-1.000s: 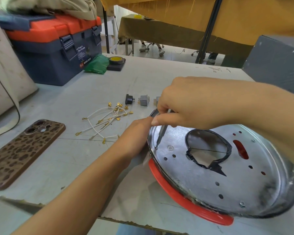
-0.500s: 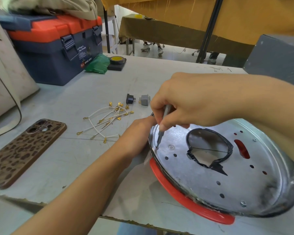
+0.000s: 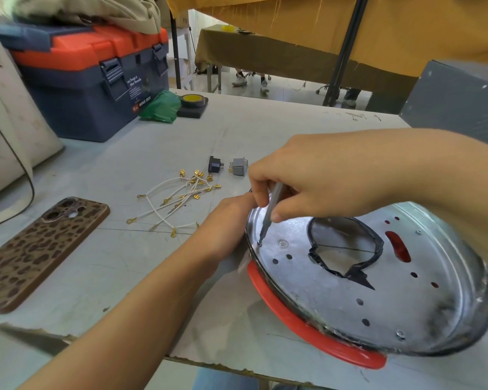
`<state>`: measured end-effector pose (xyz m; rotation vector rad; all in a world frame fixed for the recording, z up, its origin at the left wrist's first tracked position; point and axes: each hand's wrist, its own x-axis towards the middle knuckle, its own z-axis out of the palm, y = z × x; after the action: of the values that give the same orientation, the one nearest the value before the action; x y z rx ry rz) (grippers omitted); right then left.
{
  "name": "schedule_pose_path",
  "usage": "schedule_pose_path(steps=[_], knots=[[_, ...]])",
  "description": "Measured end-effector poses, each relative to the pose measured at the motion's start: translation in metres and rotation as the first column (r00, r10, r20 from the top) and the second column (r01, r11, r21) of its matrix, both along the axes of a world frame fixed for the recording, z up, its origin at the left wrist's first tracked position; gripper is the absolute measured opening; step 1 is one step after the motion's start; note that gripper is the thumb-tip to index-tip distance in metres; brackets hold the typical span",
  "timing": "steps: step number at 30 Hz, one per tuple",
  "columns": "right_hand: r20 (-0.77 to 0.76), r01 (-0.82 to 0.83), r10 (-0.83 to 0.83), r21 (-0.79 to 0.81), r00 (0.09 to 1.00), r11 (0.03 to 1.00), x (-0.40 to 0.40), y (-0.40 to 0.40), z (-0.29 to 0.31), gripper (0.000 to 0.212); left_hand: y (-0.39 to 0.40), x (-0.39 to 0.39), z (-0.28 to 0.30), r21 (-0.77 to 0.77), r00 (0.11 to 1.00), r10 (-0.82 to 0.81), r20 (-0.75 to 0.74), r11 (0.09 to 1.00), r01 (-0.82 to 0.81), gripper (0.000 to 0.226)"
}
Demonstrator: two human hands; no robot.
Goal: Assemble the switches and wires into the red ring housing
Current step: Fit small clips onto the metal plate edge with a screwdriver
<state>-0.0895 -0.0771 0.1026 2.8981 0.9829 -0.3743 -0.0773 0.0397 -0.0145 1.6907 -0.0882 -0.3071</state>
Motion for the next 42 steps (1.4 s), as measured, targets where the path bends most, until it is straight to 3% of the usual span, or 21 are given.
schedule_pose_path(steps=[7, 13, 17, 20, 25, 28, 32, 38, 42], knots=[[0.043, -0.046, 0.043, 0.067, 0.998, 0.997, 0.004, -0.002, 0.002, 0.008, 0.000, 0.001, -0.001, 0.045, 1.000, 0.005, -0.012, 0.999, -0.005, 0.033], [0.158, -0.029, 0.025, 0.020, 0.987, 0.999, 0.002, 0.006, -0.001, 0.035, -0.001, 0.001, 0.000, 0.055, 1.000, 0.012, 0.020, 0.998, -0.013, 0.037], [0.127, 0.028, -0.025, -0.027, 0.992, 0.999, 0.003, 0.006, -0.001, 0.044, -0.001, 0.002, 0.000, 0.083, 0.999, 0.012, 0.037, 0.996, -0.015, 0.038], [0.096, 0.011, -0.011, 0.000, 0.995, 1.000, 0.003, -0.001, -0.004, 0.039, -0.001, 0.002, -0.002, 0.076, 0.999, 0.014, 0.029, 0.997, -0.016, 0.036], [0.011, -0.005, 0.005, 0.049, 1.000, 0.999, -0.002, -0.006, -0.002, 0.012, 0.000, 0.001, -0.002, 0.049, 1.000, -0.001, 0.007, 0.999, 0.001, 0.037], [0.062, -0.056, 0.051, 0.089, 0.997, 0.994, 0.001, -0.008, -0.001, 0.017, 0.000, 0.002, -0.003, 0.055, 1.000, 0.001, 0.002, 0.998, -0.002, 0.037], [0.100, -0.080, 0.072, 0.077, 0.992, 0.994, 0.005, -0.006, 0.000, 0.010, 0.000, 0.003, -0.004, 0.033, 1.000, 0.013, 0.000, 0.999, -0.013, 0.039], [0.080, -0.074, 0.074, 0.004, 0.994, 0.997, 0.009, 0.003, 0.004, 0.019, 0.000, 0.002, -0.003, 0.023, 0.999, -0.033, -0.005, 0.999, 0.033, 0.061], [0.077, -0.042, 0.043, -0.021, 0.996, 0.999, 0.007, 0.008, 0.004, 0.028, 0.000, 0.002, -0.001, 0.001, 1.000, 0.015, -0.015, 1.000, -0.015, 0.048]])
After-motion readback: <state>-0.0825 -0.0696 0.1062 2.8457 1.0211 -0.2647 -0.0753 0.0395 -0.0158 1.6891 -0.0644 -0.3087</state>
